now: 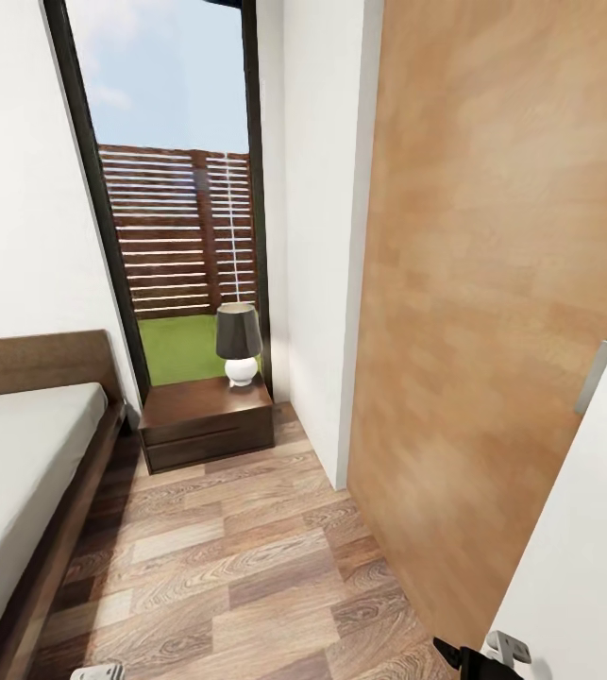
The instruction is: In the bedroom, move the book from the bed onto either nightstand, and place the two sandals side by side next to the bed.
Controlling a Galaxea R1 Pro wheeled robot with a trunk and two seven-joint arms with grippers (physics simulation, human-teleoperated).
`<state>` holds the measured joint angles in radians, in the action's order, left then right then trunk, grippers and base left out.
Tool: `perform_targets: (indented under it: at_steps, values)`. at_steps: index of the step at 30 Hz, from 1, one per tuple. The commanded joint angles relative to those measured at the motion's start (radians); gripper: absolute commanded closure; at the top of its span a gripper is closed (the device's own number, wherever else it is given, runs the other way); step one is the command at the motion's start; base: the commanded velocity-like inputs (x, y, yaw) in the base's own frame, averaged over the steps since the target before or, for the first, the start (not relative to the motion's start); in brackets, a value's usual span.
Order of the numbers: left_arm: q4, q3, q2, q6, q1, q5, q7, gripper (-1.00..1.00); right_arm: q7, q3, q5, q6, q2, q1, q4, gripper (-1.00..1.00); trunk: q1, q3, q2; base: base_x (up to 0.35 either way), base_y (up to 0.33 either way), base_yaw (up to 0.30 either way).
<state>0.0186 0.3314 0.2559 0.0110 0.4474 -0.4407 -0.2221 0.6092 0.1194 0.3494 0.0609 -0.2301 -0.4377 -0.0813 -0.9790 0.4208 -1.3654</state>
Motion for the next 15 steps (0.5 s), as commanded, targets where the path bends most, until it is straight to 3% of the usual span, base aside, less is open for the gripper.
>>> perform_targets:
  at_steps: [1, 5, 9, 11, 15]
  values:
    - [0.001, 0.009, 0.0, 0.0, 0.001, -0.01, -0.003, -1.0, 0.004, 0.008, -0.006, 0.003, 0.0, -0.001, 0.002, -1.0, 0.0, 0.001, -0.001, 0.0, 0.0, 0.0]
    - [0.002, 0.009, -0.002, -0.012, 0.001, -0.01, -0.003, -1.0, 0.004, 0.008, -0.006, 0.003, 0.0, -0.001, 0.001, -1.0, 0.0, 0.001, -0.001, 0.0, 0.0, 0.0]
    - [0.003, 0.008, -0.016, -0.085, 0.001, -0.011, -0.003, -1.0, 0.004, 0.008, -0.006, 0.003, 0.0, -0.001, 0.001, -1.0, 0.0, 0.001, -0.001, 0.0, 0.0, 0.0]
    - [0.013, 0.003, -0.04, -0.167, 0.001, -0.015, -0.003, -1.0, 0.004, 0.008, -0.006, 0.003, 0.0, -0.001, 0.001, -1.0, 0.0, 0.001, -0.001, 0.0, 0.0, 0.0]
    - [0.077, 0.0, -0.083, -0.201, 0.001, -0.016, -0.001, -1.0, 0.004, 0.008, -0.006, 0.002, 0.0, 0.0, 0.001, -1.0, 0.0, 0.001, -0.001, 0.0, 0.0, 0.0]
